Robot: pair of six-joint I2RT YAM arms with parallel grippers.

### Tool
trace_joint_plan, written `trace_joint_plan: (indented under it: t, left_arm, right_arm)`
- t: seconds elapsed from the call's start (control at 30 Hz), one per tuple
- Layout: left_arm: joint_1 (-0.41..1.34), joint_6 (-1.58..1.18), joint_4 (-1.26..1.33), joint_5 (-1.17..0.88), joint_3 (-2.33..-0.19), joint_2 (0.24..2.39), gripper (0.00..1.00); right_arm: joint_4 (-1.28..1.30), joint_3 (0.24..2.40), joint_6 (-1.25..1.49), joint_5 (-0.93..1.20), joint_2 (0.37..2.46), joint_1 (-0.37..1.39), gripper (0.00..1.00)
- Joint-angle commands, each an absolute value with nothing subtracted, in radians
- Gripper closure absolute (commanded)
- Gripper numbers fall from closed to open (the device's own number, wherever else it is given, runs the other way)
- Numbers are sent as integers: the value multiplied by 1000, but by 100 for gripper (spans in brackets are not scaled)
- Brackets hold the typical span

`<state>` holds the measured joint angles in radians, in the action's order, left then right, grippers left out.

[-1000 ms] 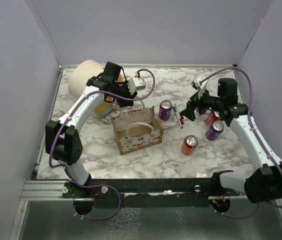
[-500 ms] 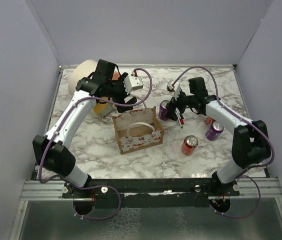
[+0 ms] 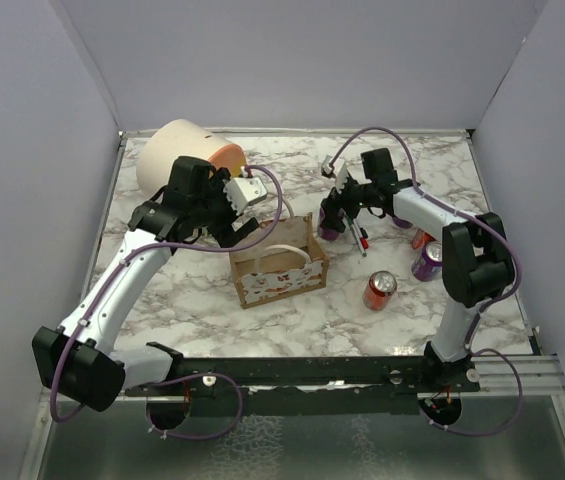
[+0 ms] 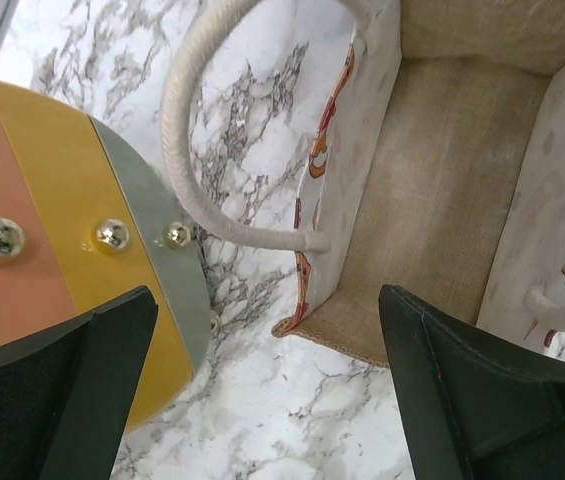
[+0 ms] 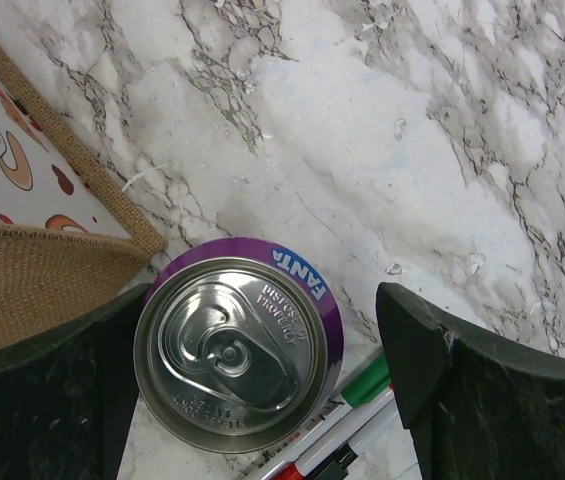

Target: Place the beverage into the canvas bag

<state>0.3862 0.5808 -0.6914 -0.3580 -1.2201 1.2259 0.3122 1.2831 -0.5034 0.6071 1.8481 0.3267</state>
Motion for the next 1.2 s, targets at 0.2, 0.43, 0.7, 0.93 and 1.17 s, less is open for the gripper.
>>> trace_joint_plan:
  t: [0.2,0.43,0.7,0.93,1.17]
  left_arm:
    - [385,524,-622,-249,-1131,1210,5]
    - [370,498,-604,-276,-1111,1186,5]
    - [323,452,-595,-303,-1121,1175,7]
    - [213,387,-623,-430,-1163,1223,11]
    - [198,357,-650,-505,-1171,1257,18]
  right_arm:
    - [308,1310,-478,613,1837,334,35]
    - [356,1356,-471,567,1751,334,63]
    - [467,1451,-470,575,1578,334,86]
    - [594,1590,-469,768,1484,351,99]
    - [600,1610,-470,842,1475,474,99]
